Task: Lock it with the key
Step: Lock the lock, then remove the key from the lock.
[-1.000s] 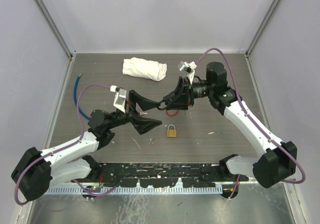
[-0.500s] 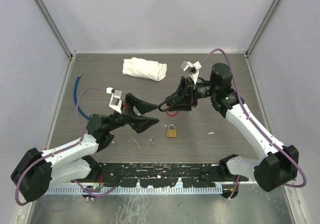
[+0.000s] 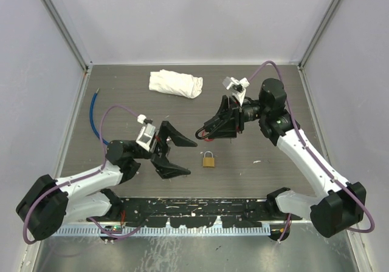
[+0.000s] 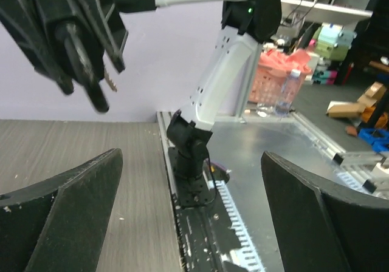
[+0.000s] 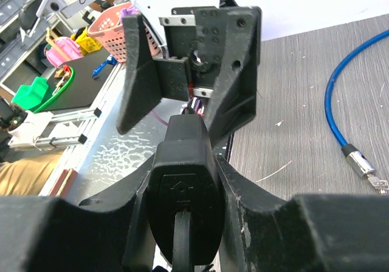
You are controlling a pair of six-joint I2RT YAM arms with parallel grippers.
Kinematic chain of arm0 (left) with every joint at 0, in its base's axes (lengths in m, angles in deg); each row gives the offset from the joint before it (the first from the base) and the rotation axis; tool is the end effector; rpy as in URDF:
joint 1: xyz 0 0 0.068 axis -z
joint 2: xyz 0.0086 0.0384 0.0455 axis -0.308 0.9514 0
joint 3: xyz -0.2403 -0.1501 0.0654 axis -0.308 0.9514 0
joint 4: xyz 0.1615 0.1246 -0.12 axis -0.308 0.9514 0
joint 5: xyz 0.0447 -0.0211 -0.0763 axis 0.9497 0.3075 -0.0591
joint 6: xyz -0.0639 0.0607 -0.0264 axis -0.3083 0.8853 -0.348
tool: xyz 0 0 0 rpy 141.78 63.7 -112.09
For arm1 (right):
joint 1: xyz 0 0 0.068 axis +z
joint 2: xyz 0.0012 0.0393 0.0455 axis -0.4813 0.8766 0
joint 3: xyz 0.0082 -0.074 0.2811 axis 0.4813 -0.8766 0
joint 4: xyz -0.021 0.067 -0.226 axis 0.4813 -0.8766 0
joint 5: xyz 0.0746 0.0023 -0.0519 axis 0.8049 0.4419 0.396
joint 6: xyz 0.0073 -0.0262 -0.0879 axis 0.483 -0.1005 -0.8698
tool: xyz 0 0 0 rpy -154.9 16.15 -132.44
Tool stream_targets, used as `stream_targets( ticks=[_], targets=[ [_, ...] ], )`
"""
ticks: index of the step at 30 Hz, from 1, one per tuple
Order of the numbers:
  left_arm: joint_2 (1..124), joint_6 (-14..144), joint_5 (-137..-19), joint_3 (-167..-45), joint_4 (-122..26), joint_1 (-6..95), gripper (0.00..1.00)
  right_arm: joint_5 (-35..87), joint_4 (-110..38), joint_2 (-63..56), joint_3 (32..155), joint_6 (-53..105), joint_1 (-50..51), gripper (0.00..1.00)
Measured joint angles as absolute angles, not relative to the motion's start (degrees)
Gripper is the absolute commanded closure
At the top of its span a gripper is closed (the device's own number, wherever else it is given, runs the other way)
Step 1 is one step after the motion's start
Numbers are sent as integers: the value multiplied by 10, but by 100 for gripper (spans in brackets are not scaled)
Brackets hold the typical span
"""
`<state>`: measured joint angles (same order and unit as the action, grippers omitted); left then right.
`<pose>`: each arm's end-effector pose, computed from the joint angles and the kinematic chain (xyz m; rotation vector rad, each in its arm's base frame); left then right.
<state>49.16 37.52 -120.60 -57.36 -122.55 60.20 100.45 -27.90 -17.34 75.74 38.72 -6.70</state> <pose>0.1027 -0.1800 0.3493 0.9643 0.9462 -1.6331 0.1730 0.1584 0.3971 -1.2264 1.3935 1.6402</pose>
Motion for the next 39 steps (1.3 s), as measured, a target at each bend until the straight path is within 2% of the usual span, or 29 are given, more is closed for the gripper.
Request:
stream_targets(
  ticks=[6,12,22,28,39],
  targets=[
    [459,478,-1218,-574,-1097,602,1,1027,-289,-196,758,362,-68,99],
    [403,531,-1137,-566,-1038,602,2,1030,-311,-196,757,335,-68,99],
    [311,470,-992,-486,-1014,602,2,1020,-346,-191,751,272,-76,99],
    [298,417,-917,-474,-989,602,0,967,-418,-174,750,189,-90,99],
    [390,359,-875,-501,-980,615,22,916,-471,-148,744,126,-90,99]
  ],
)
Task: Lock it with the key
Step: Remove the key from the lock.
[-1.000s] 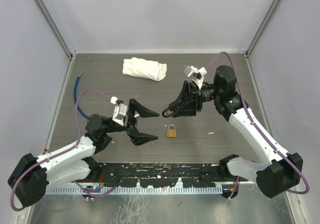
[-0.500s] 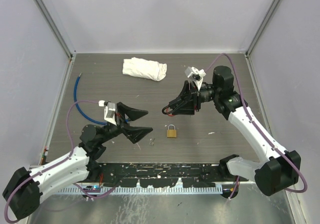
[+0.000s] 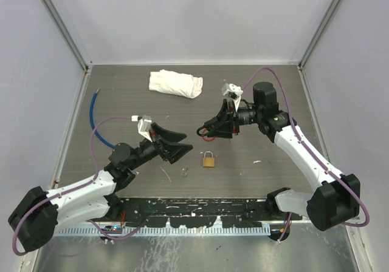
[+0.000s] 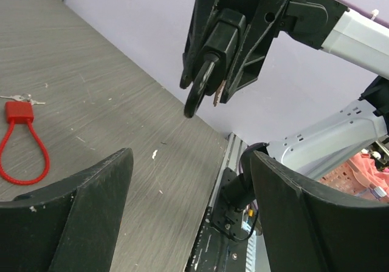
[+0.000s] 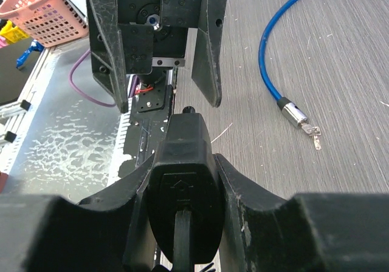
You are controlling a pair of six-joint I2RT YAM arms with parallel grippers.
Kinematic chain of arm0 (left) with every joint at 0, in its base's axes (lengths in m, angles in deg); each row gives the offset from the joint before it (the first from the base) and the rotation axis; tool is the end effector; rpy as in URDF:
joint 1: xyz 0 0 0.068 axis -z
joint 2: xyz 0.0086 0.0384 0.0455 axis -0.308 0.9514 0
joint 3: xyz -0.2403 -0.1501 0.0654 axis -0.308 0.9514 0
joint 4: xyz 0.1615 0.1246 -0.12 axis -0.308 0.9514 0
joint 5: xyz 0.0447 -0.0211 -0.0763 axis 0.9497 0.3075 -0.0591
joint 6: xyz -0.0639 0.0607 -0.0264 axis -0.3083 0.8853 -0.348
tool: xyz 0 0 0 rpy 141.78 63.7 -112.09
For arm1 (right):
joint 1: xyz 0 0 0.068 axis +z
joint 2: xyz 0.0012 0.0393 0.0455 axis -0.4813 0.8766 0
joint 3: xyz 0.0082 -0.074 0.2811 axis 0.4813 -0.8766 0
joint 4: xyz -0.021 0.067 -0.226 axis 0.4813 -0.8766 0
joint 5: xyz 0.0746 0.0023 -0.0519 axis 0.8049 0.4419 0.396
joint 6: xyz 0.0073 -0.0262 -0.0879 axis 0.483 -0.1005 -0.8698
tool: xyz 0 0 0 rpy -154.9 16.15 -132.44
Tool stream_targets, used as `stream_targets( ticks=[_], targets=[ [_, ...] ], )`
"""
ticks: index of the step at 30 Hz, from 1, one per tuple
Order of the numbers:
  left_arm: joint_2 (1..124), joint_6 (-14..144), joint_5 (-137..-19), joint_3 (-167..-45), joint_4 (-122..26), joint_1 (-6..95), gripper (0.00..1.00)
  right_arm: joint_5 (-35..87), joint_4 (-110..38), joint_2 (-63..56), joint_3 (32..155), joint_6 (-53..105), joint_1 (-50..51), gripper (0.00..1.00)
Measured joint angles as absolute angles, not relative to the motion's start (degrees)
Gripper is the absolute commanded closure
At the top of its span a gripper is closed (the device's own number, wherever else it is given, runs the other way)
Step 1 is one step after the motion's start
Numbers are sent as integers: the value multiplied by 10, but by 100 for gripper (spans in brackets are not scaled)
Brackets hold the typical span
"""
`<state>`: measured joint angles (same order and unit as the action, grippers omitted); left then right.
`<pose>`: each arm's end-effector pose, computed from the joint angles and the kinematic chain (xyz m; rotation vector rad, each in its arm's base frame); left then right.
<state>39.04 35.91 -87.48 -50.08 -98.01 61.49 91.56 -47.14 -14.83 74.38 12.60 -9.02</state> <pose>0.1319 -0.1604 0.2976 0.3323 1.4227 -1.4324 0.1955 0.1541 0.3477 -1.1934 1.5023 1.4000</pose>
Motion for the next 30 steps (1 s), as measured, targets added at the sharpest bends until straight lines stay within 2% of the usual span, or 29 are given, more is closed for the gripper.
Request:
stream_targets(
  ticks=[9,22,25,27,28,30],
  targets=[
    [471,388,-845,-567,-980,671,40,911,-473,-143,743,117,-90,99],
    [521,407,-805,-600,-980,672,63,915,-473,-141,743,117,-90,99],
    [527,415,-806,-608,-983,672,77,916,-474,-137,743,117,-90,99],
    [529,416,-811,-612,-985,672,95,916,-474,-134,743,117,-90,99],
    [529,421,-814,-612,-984,672,99,921,-474,-133,743,118,-90,98],
    [531,433,-825,-612,-985,671,100,921,-476,-133,743,122,-91,98]
  ],
)
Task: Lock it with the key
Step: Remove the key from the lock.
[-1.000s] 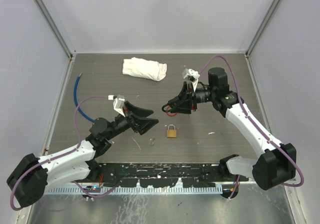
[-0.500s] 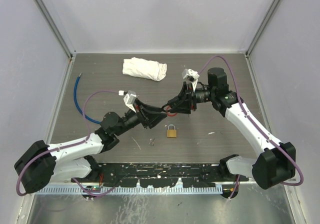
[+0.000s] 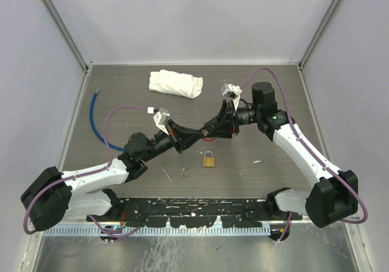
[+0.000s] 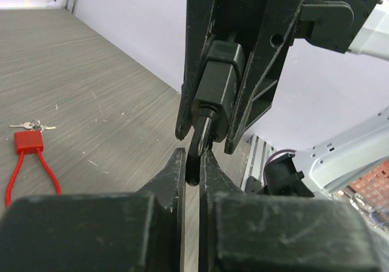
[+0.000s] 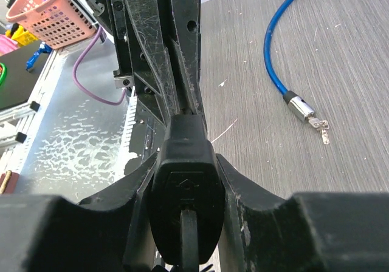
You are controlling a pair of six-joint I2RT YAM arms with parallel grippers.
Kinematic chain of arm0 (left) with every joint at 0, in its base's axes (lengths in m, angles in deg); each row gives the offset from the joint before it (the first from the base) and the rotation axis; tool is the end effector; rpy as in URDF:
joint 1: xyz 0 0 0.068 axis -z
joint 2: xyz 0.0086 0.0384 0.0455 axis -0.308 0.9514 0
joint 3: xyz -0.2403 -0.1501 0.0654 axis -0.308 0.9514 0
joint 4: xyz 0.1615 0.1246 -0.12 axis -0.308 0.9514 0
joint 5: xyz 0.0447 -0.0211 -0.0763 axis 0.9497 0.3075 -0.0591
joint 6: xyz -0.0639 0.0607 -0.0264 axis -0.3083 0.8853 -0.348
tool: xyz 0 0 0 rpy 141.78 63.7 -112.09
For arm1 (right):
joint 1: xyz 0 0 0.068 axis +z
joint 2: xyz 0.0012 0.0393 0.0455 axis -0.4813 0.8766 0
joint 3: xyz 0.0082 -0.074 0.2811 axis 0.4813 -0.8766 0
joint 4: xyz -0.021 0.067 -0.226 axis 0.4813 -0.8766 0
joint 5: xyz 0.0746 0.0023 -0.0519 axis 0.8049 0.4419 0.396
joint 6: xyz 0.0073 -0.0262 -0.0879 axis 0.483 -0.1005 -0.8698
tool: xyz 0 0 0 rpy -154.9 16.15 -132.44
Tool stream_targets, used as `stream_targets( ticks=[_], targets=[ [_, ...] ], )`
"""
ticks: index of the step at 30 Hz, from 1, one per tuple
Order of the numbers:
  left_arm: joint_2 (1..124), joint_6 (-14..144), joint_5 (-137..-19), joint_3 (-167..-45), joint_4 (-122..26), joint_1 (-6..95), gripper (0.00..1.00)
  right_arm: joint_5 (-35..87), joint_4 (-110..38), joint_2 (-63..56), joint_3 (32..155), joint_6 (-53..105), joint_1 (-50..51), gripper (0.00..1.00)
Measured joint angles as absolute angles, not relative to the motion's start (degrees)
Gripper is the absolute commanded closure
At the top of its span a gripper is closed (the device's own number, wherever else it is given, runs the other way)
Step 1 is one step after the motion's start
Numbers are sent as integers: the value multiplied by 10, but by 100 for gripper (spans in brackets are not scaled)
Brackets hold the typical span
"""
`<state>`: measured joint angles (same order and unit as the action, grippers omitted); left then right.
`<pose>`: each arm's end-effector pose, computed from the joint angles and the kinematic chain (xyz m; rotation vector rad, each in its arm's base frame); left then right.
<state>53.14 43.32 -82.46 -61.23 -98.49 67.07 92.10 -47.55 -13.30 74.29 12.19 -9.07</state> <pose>0.1595 -0.2124 0.3161 0.4088 1.4248 -1.3440 0.2004 0.1559 0.3411 -1.1909 1.5244 1.4230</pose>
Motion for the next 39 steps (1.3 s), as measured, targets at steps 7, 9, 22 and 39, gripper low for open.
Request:
stream_targets(
  ticks=[7,9,22,39],
  targets=[
    [494,440,-854,-612,-946,657,100,937,-499,-129,745,128,-97,98],
    [473,438,-862,-612,-926,653,100,951,-507,-121,750,128,-94,95],
    [434,409,-874,-630,-833,638,100,999,-418,-81,748,243,-98,53],
    [411,382,-858,-611,-763,628,100,978,-329,-34,747,323,-98,85]
  ],
)
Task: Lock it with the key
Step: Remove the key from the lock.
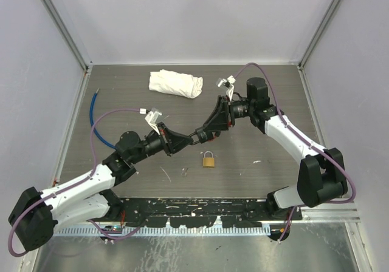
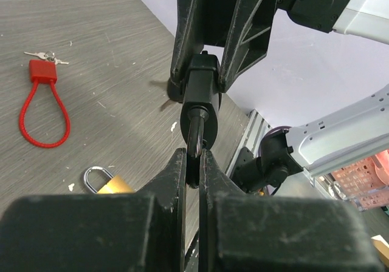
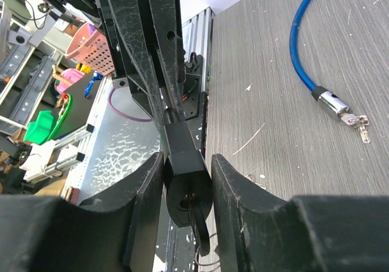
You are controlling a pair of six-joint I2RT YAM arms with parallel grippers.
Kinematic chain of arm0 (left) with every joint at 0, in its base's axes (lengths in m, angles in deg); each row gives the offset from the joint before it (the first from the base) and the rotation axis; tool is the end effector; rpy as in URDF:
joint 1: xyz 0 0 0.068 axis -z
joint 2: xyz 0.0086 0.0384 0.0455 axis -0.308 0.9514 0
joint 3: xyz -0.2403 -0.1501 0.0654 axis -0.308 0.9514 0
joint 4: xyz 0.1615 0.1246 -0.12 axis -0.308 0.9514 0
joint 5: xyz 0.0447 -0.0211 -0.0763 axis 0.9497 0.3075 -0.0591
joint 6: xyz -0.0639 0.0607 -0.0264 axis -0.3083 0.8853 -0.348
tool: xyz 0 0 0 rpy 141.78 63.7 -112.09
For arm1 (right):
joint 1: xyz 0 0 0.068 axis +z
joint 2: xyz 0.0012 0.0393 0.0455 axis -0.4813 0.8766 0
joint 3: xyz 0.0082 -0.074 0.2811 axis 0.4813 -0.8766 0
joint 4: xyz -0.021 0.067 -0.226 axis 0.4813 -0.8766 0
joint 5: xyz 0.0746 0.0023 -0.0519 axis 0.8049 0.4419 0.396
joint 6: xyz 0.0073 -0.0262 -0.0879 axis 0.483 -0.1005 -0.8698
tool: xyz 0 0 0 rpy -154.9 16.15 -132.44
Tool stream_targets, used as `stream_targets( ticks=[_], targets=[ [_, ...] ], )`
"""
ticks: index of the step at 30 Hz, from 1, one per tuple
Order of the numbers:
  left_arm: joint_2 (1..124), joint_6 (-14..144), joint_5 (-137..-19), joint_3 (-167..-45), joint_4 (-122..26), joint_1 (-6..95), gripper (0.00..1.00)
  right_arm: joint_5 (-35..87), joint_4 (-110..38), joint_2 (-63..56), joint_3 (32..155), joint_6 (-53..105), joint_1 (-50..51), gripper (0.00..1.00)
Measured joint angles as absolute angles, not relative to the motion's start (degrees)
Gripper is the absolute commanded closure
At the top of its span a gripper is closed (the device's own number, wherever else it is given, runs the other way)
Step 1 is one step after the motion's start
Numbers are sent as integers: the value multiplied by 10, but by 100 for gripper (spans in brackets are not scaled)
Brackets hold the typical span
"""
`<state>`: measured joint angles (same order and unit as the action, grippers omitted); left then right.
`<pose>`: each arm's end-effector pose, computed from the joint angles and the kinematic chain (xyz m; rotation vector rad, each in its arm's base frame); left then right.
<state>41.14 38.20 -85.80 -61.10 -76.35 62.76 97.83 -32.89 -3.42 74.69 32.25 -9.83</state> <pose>0.1474 -0.1789 0.3042 0.3430 1.6532 -1.3447 0.2406 0.1683 0.3266 -1.0508 1.6646 1.6856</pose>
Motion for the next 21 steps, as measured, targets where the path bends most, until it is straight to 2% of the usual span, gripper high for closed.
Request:
stream_targets(
  ticks=[1,2,5,9,13,15,21],
  targets=[
    [409,380,-858,-608,-764,626,100,978,-328,-33,747,323,-97,95],
    [407,379,-858,-606,-764,624,100,978,-328,-33,746,323,-95,98],
    [403,368,-861,-599,-771,617,97,978,-325,-33,746,324,-93,99],
    [404,345,-888,-586,-799,598,74,978,-325,-33,746,326,-90,99],
    [406,314,-902,-570,-847,574,35,980,-326,-33,746,326,-86,99],
    [407,299,-906,-559,-869,567,32,982,-326,-33,746,326,-86,99],
    [432,279,-928,-555,-897,566,35,983,-327,-33,746,326,-86,99]
  ],
)
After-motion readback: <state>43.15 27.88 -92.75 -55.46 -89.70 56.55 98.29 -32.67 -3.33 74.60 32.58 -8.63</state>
